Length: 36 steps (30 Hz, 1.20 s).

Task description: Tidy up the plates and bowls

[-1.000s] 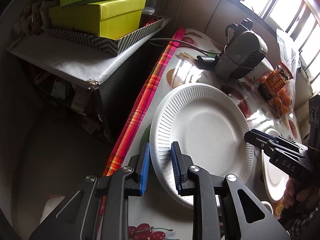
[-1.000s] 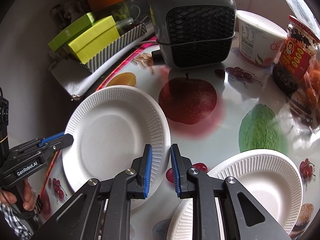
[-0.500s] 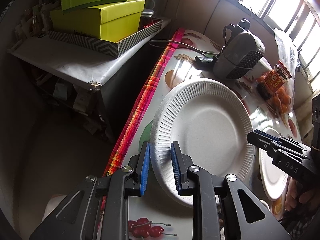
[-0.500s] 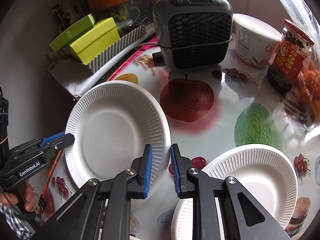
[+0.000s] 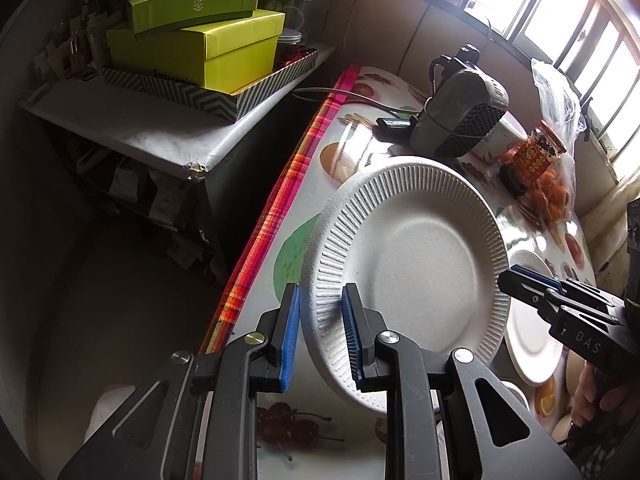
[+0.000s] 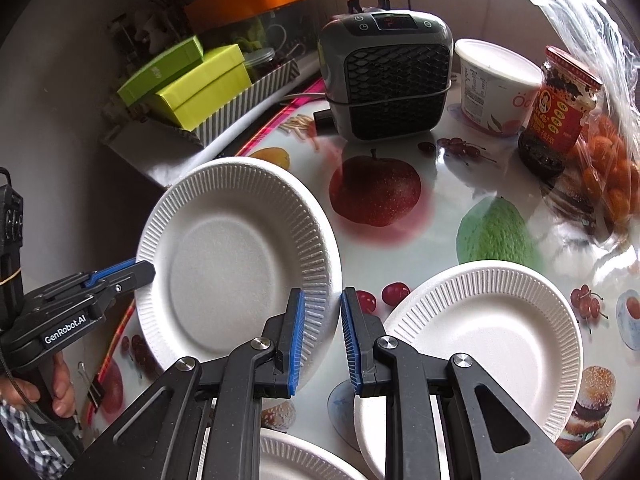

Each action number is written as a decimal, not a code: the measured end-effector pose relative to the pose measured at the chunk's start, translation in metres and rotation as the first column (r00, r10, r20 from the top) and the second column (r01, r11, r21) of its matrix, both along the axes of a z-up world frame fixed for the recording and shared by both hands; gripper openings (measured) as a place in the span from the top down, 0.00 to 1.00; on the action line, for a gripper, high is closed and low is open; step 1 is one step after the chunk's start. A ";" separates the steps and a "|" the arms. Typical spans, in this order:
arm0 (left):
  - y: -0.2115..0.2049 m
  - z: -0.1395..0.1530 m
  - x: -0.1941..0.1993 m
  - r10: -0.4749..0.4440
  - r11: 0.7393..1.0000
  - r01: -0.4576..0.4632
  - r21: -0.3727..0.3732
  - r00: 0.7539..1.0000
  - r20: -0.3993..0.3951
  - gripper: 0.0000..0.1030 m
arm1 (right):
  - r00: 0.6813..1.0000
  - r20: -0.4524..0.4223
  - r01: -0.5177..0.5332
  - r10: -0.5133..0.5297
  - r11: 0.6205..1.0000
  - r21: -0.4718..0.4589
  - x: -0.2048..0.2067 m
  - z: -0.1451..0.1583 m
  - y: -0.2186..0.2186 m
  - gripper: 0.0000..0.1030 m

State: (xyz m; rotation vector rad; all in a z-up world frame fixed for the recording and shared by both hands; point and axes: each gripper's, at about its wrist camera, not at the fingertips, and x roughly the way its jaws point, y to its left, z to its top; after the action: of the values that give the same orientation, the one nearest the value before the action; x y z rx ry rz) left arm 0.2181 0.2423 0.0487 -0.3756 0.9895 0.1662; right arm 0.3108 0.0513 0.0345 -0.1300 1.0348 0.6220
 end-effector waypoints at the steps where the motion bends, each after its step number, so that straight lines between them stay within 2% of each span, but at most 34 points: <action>1: -0.001 0.001 -0.001 -0.002 1.000 0.002 0.000 1.000 -0.001 0.78 | 1.000 0.001 0.001 -0.001 1.000 0.000 -0.003 0.001 -0.002 0.82; 21: -0.040 0.017 -0.043 -0.055 0.998 0.055 0.006 0.998 0.025 0.78 | 0.999 0.021 0.038 -0.038 0.999 0.009 -0.057 0.019 -0.043 0.82; 36: -0.075 0.017 -0.067 -0.116 0.993 0.116 0.004 0.993 0.012 0.78 | 0.997 0.007 0.075 -0.074 0.997 -0.003 -0.096 0.016 -0.080 0.82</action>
State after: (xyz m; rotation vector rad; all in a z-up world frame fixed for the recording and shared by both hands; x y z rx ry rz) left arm 0.1507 0.1675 0.0654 -0.3148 0.9960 0.0602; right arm 0.2144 -0.0286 0.0506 -0.0960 1.0300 0.5519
